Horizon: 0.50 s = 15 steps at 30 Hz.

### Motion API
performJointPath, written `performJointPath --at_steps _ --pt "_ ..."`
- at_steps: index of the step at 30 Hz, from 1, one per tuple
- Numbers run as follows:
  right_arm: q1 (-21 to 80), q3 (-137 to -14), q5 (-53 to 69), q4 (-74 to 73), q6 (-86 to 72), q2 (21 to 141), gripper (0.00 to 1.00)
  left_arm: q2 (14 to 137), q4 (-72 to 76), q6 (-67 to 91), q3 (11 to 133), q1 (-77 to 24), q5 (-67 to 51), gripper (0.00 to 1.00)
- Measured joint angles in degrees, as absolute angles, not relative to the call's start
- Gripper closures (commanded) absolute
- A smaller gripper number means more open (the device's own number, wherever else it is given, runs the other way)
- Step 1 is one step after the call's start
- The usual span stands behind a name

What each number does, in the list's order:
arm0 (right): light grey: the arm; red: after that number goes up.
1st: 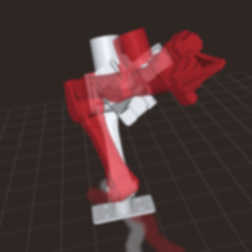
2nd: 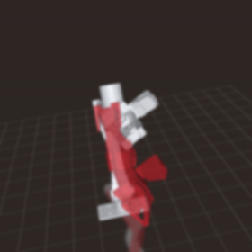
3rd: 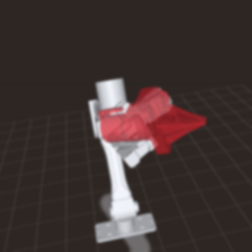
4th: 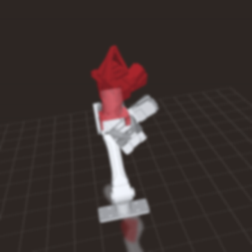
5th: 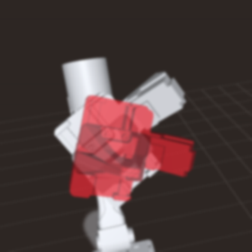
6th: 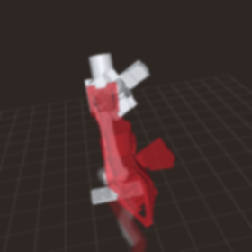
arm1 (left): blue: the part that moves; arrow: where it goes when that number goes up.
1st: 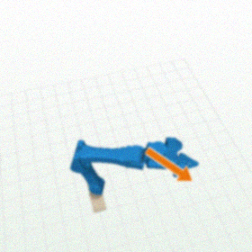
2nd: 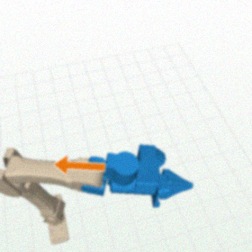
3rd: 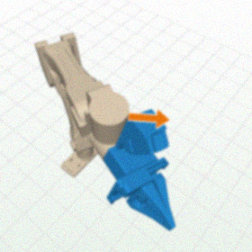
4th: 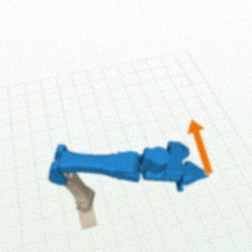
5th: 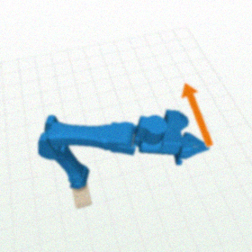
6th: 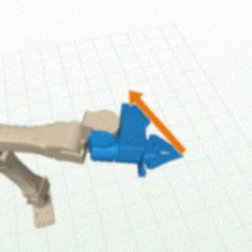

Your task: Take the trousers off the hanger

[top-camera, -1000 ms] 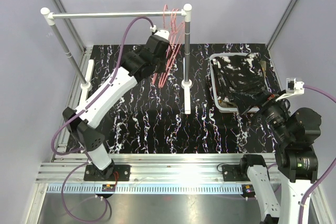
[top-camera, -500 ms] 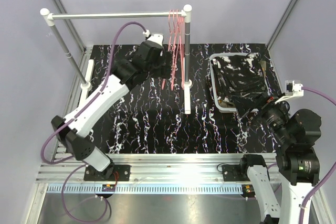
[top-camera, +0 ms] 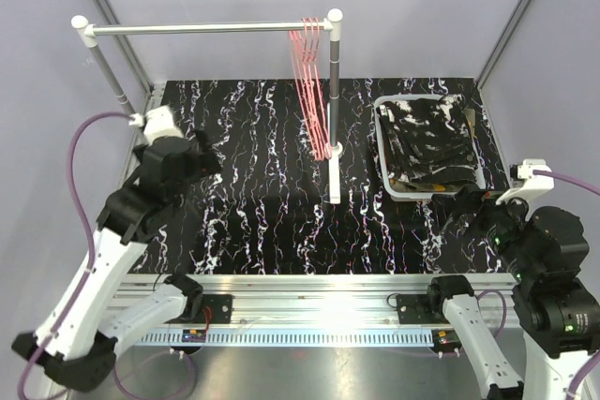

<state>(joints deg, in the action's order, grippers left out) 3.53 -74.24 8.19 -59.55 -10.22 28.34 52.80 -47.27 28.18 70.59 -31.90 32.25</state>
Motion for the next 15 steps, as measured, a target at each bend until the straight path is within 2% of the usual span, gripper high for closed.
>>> performJointPath --at_steps 6,15 --pt "8.99 -73.58 -0.38 -64.25 -8.38 26.61 0.01 44.03 -49.95 28.32 61.78 -18.35 31.81 0.01" --pt "9.15 -73.67 -3.51 -66.43 -7.53 23.99 0.0 34.48 -54.87 25.15 60.4 -17.74 31.05 0.01"
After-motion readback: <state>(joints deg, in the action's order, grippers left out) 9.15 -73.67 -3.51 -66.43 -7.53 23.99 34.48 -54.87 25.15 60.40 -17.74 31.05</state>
